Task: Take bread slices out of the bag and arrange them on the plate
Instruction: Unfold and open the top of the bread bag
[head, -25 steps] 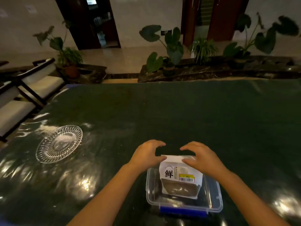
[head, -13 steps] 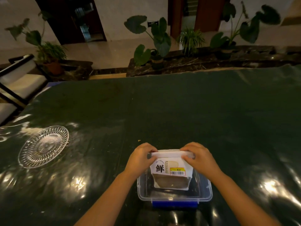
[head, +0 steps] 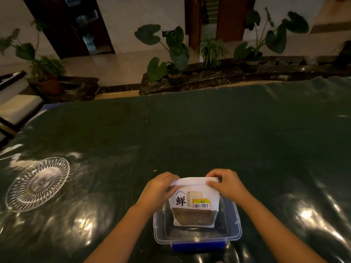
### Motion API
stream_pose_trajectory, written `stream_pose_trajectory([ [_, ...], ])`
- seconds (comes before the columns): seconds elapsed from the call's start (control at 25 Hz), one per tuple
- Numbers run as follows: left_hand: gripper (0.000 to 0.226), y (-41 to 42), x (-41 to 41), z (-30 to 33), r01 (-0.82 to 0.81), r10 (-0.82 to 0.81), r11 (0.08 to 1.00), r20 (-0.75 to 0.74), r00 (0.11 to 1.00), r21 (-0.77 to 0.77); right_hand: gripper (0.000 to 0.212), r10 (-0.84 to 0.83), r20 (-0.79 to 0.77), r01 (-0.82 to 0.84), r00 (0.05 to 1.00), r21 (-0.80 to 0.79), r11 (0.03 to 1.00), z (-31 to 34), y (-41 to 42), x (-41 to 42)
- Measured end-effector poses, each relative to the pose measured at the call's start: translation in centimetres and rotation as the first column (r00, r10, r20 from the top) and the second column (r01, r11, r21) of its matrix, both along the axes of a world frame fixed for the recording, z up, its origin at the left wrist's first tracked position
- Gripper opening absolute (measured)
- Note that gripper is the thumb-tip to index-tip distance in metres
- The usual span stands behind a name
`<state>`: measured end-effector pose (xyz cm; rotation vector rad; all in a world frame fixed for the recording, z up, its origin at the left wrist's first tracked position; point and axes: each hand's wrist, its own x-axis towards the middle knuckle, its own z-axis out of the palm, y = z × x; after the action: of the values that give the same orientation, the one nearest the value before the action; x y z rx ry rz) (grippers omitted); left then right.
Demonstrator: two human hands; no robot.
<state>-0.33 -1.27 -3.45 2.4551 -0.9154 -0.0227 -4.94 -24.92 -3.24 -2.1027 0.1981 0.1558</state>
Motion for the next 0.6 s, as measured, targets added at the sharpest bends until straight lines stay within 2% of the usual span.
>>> stream_pose_trajectory([
  [0.08,0.02,-0.1,-0.1,-0.1,-0.041,0.039,0.998,-0.032,0.999,-0.052,0.012,-0.019,0.003,0.019,1.0,0.096,0.995,0.0,-0.1,-0.2],
  [0.16,0.014,-0.4,0.1,0.0,-0.164,0.146,0.979,-0.141,0.979,-0.121,0.013,-0.026,0.025,0.021,0.999,0.188,0.982,0.2,0.1,-0.4],
  [0.32,0.01,-0.9,0.2,0.0,-0.39,0.263,0.897,-0.459,0.849,-0.207,0.014,-0.006,0.061,-0.01,0.998,0.258,0.966,0.2,0.3,-0.9],
  [0.4,0.004,-0.9,0.1,0.1,-0.466,0.273,0.847,-0.544,0.794,-0.255,0.008,-0.048,0.088,0.024,0.995,0.258,0.966,0.2,0.2,-1.1],
  [0.44,0.009,-0.8,0.0,0.2,-0.488,0.277,0.832,-0.565,0.777,-0.263,0.005,-0.081,0.089,0.055,0.993,0.267,0.962,0.2,0.2,-1.1],
  [0.52,0.033,-0.6,-0.3,0.3,-0.477,0.265,0.843,-0.581,0.77,-0.247,0.004,-0.125,0.073,0.1,0.989,0.278,0.955,0.2,0.3,-0.9],
  [0.6,0.055,-0.4,-0.8,0.5,-0.383,0.244,0.904,-0.506,0.827,-0.189,0.006,-0.149,0.05,0.129,0.988,0.28,0.951,0.2,0.5,-0.7],
])
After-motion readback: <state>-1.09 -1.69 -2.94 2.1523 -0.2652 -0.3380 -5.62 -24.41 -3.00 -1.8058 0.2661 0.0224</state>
